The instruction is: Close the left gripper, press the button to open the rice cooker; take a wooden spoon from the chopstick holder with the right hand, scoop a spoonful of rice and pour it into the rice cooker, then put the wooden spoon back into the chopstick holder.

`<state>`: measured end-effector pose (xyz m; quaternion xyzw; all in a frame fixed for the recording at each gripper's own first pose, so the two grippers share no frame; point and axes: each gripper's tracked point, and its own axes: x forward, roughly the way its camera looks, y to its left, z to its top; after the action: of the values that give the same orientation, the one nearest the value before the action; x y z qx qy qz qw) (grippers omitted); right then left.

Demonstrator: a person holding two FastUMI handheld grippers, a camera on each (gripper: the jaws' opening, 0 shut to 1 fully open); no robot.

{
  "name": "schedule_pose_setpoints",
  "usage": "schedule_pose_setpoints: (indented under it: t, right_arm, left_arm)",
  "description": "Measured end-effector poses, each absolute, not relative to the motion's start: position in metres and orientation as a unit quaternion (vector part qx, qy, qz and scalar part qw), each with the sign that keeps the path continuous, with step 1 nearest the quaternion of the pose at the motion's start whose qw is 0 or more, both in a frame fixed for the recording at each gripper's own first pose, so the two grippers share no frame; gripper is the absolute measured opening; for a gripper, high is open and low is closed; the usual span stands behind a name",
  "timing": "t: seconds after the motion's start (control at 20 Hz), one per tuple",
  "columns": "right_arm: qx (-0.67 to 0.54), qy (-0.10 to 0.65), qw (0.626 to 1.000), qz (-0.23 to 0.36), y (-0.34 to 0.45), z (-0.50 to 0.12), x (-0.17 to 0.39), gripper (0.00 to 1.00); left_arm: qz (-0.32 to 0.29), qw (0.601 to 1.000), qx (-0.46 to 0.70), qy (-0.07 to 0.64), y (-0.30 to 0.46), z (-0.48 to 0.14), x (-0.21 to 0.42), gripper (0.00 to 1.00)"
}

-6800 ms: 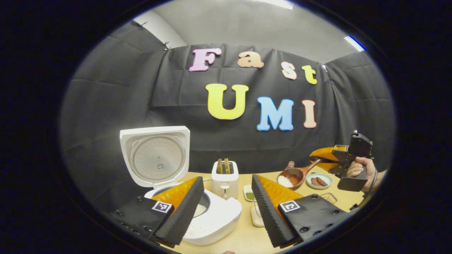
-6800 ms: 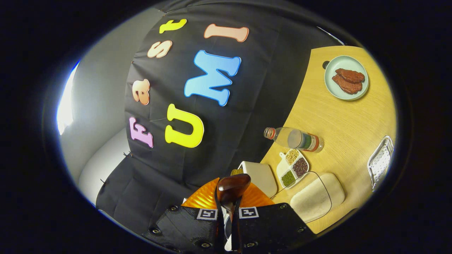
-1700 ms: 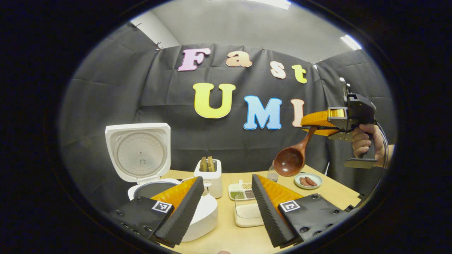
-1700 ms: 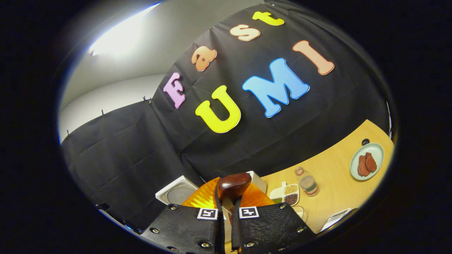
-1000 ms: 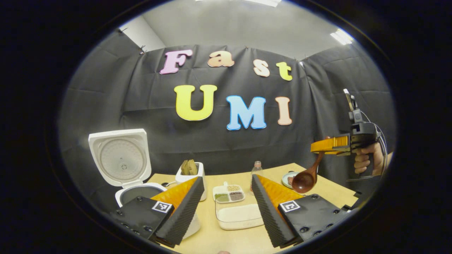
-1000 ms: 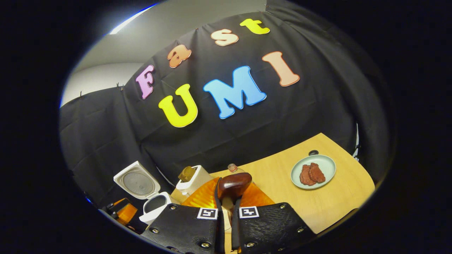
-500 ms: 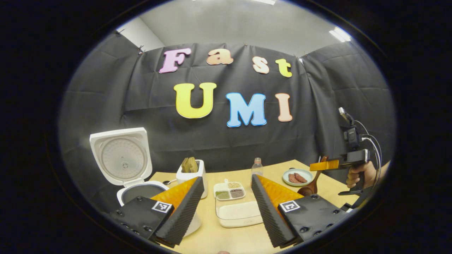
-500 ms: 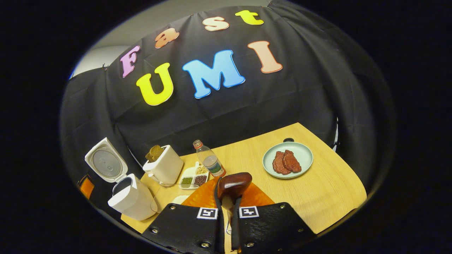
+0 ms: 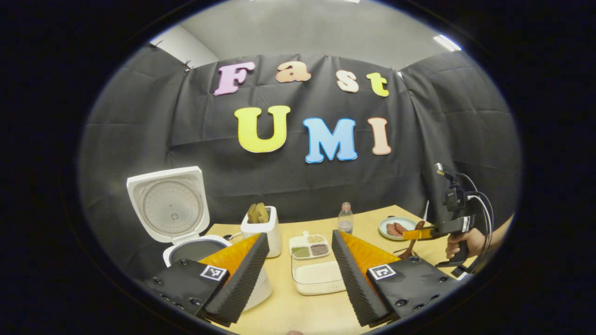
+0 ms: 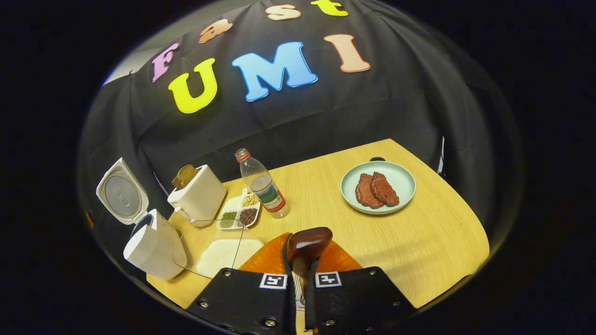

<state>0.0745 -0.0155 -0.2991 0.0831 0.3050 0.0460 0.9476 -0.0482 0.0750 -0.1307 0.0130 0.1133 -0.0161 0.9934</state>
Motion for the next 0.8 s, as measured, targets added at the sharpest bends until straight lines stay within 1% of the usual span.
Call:
schedule_pose_setpoints:
  t: [0.1, 0.15, 0.2, 0.35, 0.5, 0.55, 0.8]
  right_arm:
    - [0.076, 0.297, 0.950, 0.054, -0.019, -0.297, 0.075, 0.09]
    - [0.071, 0.298, 0.950, 0.060, -0.019, -0.297, 0.074, 0.16]
    - [0.063, 0.295, 0.951, 0.069, -0.020, -0.294, 0.070, 0.20]
    - [0.001, 0.260, 0.965, 0.032, -0.053, -0.271, 0.064, 0.96]
    - [-0.018, 0.206, 0.978, 0.018, -0.065, -0.222, 0.052, 0.98]
    - [-0.023, 0.184, 0.982, 0.017, -0.067, -0.202, 0.048, 0.98]
    - [-0.031, 0.098, 0.994, 0.032, -0.053, -0.115, 0.033, 0.98]
  left_arm:
    - [-0.022, 0.993, 0.014, 0.113, 0.069, -0.131, -0.044, 0.95]
    - [-0.025, 0.993, 0.014, 0.112, 0.066, -0.130, -0.042, 0.95]
    - [-0.028, 0.993, 0.013, 0.111, 0.063, -0.130, -0.039, 0.95]
    - [-0.041, 0.994, 0.006, 0.105, 0.052, -0.126, -0.032, 0.95]
    - [-0.045, 0.993, -0.005, 0.108, 0.046, -0.128, -0.023, 0.97]
    - [-0.045, 0.993, -0.011, 0.107, 0.045, -0.128, -0.019, 0.95]
    - [-0.028, 0.993, -0.055, 0.096, 0.055, -0.119, -0.004, 0.95]
